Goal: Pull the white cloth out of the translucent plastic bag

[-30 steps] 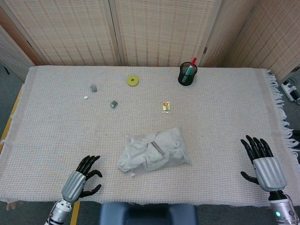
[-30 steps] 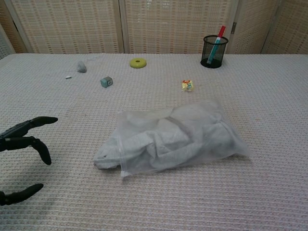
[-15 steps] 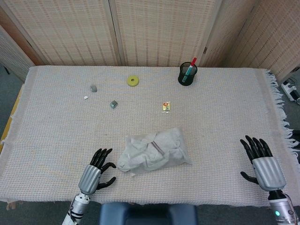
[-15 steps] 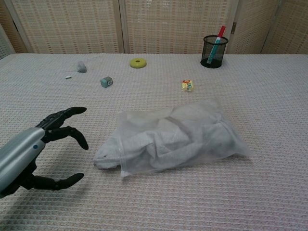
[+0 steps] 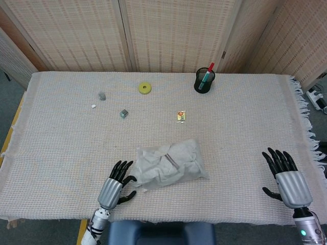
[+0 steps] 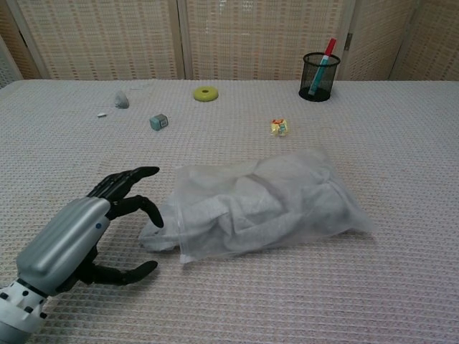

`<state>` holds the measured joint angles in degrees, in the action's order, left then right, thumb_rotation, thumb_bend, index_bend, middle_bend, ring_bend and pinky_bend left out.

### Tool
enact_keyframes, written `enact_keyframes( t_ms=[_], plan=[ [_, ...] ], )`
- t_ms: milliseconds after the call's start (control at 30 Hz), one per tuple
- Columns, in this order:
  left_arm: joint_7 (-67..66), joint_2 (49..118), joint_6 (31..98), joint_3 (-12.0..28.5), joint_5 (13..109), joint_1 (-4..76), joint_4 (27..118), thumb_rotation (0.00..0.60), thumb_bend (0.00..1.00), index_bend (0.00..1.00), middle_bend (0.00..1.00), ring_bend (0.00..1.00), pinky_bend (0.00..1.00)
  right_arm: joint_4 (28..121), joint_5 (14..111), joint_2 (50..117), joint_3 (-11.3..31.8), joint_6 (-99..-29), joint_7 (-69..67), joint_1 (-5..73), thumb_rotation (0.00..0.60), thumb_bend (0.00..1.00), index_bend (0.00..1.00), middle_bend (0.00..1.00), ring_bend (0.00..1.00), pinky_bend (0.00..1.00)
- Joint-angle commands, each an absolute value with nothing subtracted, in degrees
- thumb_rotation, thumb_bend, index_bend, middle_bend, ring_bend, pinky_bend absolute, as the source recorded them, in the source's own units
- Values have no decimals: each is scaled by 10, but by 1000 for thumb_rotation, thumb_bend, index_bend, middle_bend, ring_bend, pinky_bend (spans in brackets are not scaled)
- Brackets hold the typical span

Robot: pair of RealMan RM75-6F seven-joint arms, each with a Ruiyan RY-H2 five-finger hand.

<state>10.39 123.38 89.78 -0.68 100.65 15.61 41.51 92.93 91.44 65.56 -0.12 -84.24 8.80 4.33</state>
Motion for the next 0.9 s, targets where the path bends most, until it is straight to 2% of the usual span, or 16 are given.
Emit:
enact_keyframes(
  t_ms=[33,433,600,900],
  plan=[
    [111,1248,898,1,997,166,394,600,242,462,103,0,44,929,915,655,-1,-843,86,43,600,60,0,0,0,0],
    [117,1275,891,-7,984,177,365,600,277,510,104,0,43,930,907,653,3,-840,84,44,600,60,0,0,0,0],
    [123,1283,889,-6,979,185,351,600,360,590,117,0,44,930,906,653,3,-838,85,45,600,60,0,0,0,0],
    [129,1291,892,-3,972,197,334,600,480,669,133,0,42,929,903,658,2,-831,95,47,600,60,0,0,0,0]
  ],
)
